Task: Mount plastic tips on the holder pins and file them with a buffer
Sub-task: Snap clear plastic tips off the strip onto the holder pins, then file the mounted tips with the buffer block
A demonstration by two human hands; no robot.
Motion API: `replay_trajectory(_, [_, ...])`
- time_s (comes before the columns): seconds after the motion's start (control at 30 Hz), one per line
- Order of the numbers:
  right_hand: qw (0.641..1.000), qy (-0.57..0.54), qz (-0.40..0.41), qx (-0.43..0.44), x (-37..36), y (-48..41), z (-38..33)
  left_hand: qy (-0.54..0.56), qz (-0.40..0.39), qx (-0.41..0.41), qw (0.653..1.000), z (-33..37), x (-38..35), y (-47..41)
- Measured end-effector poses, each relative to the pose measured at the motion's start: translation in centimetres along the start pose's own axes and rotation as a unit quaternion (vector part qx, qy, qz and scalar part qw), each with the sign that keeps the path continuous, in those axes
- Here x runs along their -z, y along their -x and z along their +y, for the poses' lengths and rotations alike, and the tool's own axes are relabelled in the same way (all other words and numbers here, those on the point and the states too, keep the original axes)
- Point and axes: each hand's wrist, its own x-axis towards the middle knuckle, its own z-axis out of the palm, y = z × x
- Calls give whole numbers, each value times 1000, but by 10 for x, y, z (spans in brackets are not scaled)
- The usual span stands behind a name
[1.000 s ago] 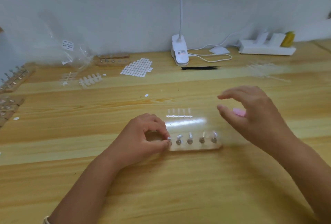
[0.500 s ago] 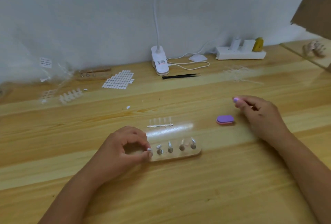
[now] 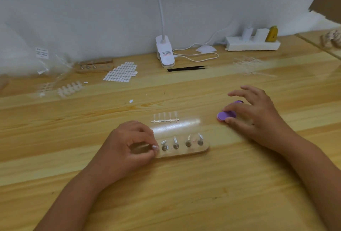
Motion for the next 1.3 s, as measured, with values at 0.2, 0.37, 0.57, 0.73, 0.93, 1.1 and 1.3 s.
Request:
replay_trajectory(0.2, [991, -120, 56, -27, 4, -4, -24, -105, 40, -53, 992, 6, -3, 4])
replay_trajectory(0.37, [970, -226, 85, 20, 5, -11, -73, 63, 129, 45, 989, 16, -7, 5])
replay_trajectory(0.57, [948, -251, 88, 174, -19, -19, -118, 311, 128, 92, 937, 27, -19, 2])
replay_trajectory(0.73, [955, -216, 112, 172, -31, -7, -107, 218, 148, 62, 963, 30, -19, 5])
replay_trajectory(0.93, [946, -264, 151, 114, -29, -3, -105, 211, 171, 71, 960, 40, -20, 2])
replay_trajectory(1.1, [946, -243, 125, 172, -31, 3, -112, 165, 183, 36, 968, 48, -26, 5])
replay_trajectory(1.3, [951, -212, 114, 194, -32, 2, -114, 133, 199, -7, 971, 53, -29, 7])
